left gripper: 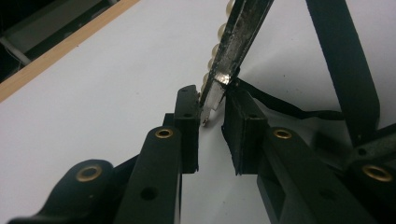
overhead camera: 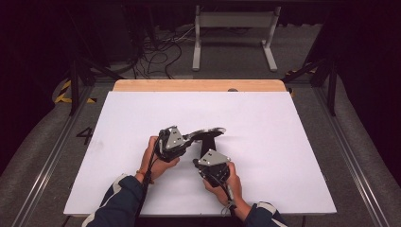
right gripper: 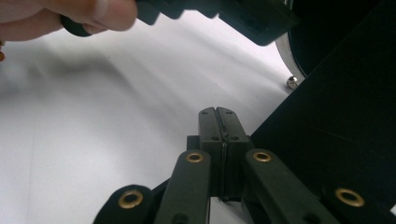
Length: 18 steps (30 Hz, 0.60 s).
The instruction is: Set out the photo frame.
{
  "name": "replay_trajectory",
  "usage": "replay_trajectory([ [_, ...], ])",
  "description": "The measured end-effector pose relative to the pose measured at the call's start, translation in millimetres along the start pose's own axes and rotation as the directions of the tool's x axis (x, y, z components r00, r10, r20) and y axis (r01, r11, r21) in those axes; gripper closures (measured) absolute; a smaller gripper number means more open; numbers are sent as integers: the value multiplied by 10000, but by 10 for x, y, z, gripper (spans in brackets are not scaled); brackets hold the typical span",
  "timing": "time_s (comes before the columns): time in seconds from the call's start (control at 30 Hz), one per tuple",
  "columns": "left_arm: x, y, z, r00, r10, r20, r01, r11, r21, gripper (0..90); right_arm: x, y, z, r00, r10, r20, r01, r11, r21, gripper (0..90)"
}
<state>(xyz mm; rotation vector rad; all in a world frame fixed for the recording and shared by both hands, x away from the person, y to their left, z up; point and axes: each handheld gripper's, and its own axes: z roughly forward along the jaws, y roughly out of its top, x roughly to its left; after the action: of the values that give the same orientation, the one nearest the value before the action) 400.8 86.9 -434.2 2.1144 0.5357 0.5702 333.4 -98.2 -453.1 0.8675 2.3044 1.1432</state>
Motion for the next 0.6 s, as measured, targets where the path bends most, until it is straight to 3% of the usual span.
replay_trajectory([
  [0.1, 20, -9, -15, 9996, -164, 234, 167, 9998, -88, 770, -25, -8, -15, 10000, 52, -57, -52, 10000, 32, 900],
  [0.4, -3, -2, -40, 9997, 99, 223, -97, 9999, -97, 790, -91, -29, -51, 9998, 141, -109, -139, 9998, 122, 900],
  [0.6, -8, -4, -58, 9994, 71, 345, -63, 9997, -240, 793, -132, -36, -71, 9998, -2, -198, 6, 9998, 191, 900],
])
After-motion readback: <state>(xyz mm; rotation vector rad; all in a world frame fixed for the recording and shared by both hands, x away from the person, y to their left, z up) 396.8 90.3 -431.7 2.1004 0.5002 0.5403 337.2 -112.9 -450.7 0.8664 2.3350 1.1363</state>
